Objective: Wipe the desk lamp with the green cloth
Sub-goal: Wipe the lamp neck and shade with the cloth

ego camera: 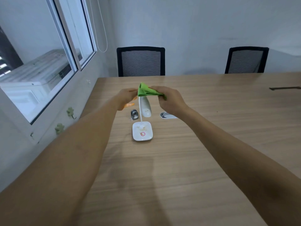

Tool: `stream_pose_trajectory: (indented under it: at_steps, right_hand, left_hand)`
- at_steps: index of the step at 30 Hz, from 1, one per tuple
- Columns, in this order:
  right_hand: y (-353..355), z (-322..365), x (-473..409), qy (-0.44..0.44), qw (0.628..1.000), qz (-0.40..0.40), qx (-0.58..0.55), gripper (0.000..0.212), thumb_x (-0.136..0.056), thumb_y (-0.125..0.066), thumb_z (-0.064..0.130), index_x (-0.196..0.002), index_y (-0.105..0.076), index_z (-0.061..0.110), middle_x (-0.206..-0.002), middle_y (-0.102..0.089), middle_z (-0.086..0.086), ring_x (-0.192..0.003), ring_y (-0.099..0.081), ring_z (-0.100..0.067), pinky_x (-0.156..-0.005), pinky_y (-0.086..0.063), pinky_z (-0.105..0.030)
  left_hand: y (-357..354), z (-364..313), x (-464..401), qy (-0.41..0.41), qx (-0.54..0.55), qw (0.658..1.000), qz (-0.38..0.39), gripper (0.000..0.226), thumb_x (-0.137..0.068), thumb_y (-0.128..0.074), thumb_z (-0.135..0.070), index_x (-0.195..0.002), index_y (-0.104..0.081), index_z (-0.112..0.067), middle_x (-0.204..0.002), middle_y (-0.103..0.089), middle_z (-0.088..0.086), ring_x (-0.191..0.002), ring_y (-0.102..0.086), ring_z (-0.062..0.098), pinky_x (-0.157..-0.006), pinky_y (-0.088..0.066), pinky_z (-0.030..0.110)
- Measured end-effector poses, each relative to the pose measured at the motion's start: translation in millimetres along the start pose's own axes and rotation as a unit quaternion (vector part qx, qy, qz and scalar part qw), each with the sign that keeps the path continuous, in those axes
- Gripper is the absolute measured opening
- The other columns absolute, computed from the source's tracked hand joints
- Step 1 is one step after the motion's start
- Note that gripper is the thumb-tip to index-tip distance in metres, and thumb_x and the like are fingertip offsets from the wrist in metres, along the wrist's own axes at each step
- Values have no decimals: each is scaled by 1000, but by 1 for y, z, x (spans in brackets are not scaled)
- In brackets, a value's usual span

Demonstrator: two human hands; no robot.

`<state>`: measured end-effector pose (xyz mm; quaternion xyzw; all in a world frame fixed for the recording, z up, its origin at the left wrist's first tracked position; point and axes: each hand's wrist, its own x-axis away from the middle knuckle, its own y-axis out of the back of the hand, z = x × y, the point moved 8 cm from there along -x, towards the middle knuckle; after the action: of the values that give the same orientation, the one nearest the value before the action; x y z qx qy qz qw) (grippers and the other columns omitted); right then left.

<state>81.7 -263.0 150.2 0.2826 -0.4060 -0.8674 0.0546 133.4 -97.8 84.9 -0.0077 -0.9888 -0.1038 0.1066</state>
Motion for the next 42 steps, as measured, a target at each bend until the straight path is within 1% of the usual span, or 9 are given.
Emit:
stream_pose_trajectory:
  at_steps: [4, 9, 12, 16, 22, 26, 31, 38, 42]
  right_hand:
    - [-5, 7, 10, 40, 998, 38, 27, 53, -79, -40, -12, -120, -64, 12, -126, -66, -9, -117, -59, -25, -97, -44, -27]
    - [-2, 17, 50, 139, 987, 33, 73, 52, -72, -44, -12, -114, -68, 8, -119, -70, -10, -113, -62, -28, -100, -47, -33]
    - [4, 21, 80, 197, 975, 24, 96, 50, -76, -39, -7, -112, -69, 10, -118, -70, -9, -113, -61, -28, -101, -42, -29]
    - [8, 27, 108, 268, 952, -10, 145, 44, -78, -46, -9, -111, -69, 10, -119, -69, -9, -115, -61, -31, -99, -48, -37]
    - [25, 28, 67, 166, 974, -120, 92, 48, -75, -36, -3, -109, -69, 5, -114, -70, -13, -107, -61, -29, -90, -50, -36]
    - [8, 23, 32, 101, 988, -72, 87, 56, -71, -30, 5, -112, -67, 8, -114, -70, -13, -104, -64, -32, -88, -54, -41]
    - [-17, 35, 49, 153, 984, -14, 92, 53, -71, -31, 5, -106, -71, 7, -110, -72, -14, -101, -66, -33, -84, -56, -41]
    - [-11, 48, 112, 287, 942, -48, 166, 42, -78, -42, -1, -107, -71, 10, -113, -72, -7, -108, -65, -31, -88, -54, -38]
    - [1, 50, 103, 276, 943, -97, 158, 41, -81, -40, -2, -107, -71, 7, -113, -72, -9, -106, -66, -31, -87, -54, -37]
  left_hand:
    - [2, 2, -5, -4, 10, 1000, -1, 34, -88, -61, -28, -122, -63, -25, -120, -61, -7, -115, -55, 12, -109, -40, 42]
    - [0, 2, -3, -6, 5, 1000, 16, 42, -86, -64, -32, -127, -59, -25, -140, -52, -3, -130, -46, 18, -109, -39, 40]
    - [1, 2, -2, -4, -6, 1000, 24, 44, -86, -64, -34, -129, -57, -25, -143, -49, -3, -133, -43, 19, -106, -39, 37]
    - [2, 1, -3, -4, -31, 999, 19, 45, -87, -62, -35, -131, -55, -25, -145, -46, -3, -135, -39, 19, -104, -36, 36]
    - [2, 0, -4, 4, -53, 998, 21, 44, -87, -61, -39, -129, -56, -30, -144, -47, -5, -134, -40, 19, -100, -36, 36]
    - [2, 0, -5, 0, -70, 997, 17, 42, -86, -61, -40, -127, -58, -33, -139, -52, -5, -130, -43, 16, -95, -38, 34]
    - [6, 3, -8, -7, -59, 998, 8, 37, -83, -66, -40, -119, -63, -35, -136, -56, -4, -129, -47, 18, -109, -38, 44]
    - [4, 1, -4, -9, -90, 996, 17, 44, -86, -59, -46, -128, -55, -36, -147, -42, -5, -136, -38, 21, -105, -36, 39]
    - [6, 0, -5, -7, -94, 995, 14, 43, -85, -60, -46, -127, -56, -36, -145, -44, -6, -135, -38, 20, -107, -37, 40]
